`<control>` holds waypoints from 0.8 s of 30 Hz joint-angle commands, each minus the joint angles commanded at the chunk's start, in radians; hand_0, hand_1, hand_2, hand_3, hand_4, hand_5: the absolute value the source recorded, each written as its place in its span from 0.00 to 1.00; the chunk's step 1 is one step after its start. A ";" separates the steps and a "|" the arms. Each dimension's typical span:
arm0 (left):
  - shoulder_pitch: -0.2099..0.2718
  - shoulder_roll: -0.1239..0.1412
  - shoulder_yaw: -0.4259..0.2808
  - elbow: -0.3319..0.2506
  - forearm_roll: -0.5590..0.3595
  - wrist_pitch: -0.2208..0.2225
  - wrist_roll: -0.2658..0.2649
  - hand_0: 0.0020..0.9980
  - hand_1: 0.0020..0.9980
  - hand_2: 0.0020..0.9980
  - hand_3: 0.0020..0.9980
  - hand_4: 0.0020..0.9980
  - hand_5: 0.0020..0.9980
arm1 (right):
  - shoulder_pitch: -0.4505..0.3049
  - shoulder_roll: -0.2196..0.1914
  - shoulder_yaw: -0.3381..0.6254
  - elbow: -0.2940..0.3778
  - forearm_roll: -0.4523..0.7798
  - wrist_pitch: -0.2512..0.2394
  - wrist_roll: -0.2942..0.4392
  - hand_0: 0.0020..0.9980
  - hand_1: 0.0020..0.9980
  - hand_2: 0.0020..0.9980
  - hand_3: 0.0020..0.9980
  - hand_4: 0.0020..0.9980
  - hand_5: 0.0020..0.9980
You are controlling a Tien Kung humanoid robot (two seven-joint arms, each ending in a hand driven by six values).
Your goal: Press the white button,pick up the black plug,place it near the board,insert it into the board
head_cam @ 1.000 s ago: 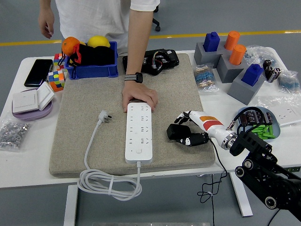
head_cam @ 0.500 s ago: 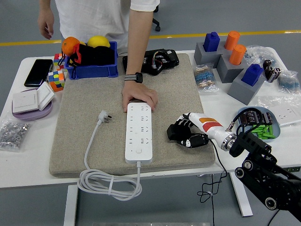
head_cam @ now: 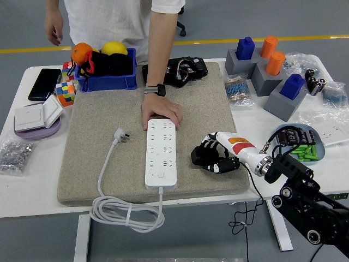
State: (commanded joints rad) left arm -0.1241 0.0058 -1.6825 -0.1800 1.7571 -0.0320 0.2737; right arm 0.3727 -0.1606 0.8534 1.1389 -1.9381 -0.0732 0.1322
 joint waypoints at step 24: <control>0.001 0.002 0.000 0.000 -0.003 0.001 0.001 0.47 0.50 0.50 0.59 0.57 0.25 | 0.044 0.007 -0.048 0.176 0.003 -0.007 -0.029 0.02 0.00 0.12 0.44 0.75 0.00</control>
State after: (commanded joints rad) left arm -0.1235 0.0077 -1.6826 -0.1800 1.7546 -0.0306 0.2742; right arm 0.4167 -0.1532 0.8051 1.3150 -1.9355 -0.0800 0.1034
